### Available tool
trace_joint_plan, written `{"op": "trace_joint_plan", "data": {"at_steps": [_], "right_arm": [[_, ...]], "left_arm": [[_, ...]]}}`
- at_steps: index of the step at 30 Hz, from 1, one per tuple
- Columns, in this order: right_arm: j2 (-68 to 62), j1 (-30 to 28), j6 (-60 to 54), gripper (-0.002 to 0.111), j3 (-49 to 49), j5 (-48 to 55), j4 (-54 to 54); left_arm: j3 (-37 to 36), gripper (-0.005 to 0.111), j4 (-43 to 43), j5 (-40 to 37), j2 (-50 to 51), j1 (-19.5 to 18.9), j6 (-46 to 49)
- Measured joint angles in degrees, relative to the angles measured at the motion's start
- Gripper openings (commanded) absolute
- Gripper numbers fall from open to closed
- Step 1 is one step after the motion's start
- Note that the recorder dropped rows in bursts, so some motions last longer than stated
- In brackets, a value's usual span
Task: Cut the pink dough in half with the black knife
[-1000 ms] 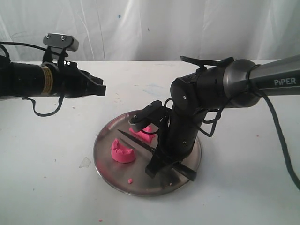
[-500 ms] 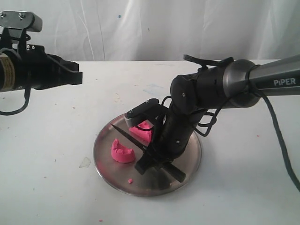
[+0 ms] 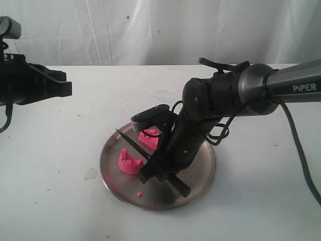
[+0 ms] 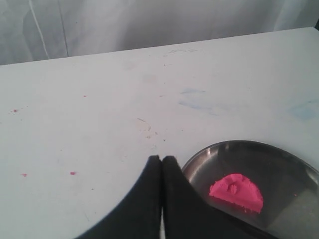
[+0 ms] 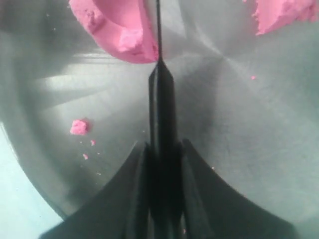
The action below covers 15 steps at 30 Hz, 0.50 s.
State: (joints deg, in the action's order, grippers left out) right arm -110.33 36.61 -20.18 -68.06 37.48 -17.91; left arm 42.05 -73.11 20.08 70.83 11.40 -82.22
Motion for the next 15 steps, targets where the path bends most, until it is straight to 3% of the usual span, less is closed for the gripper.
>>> {"op": "trace_joint_plan", "data": {"at_steps": [15], "right_arm": [[0.0, -0.76, -1.41, 0.0, -0.13, 1.37, -0.48]], "left_arm": [[0.0, 0.0, 0.81, 0.0, -0.12, 0.0, 0.0]]}}
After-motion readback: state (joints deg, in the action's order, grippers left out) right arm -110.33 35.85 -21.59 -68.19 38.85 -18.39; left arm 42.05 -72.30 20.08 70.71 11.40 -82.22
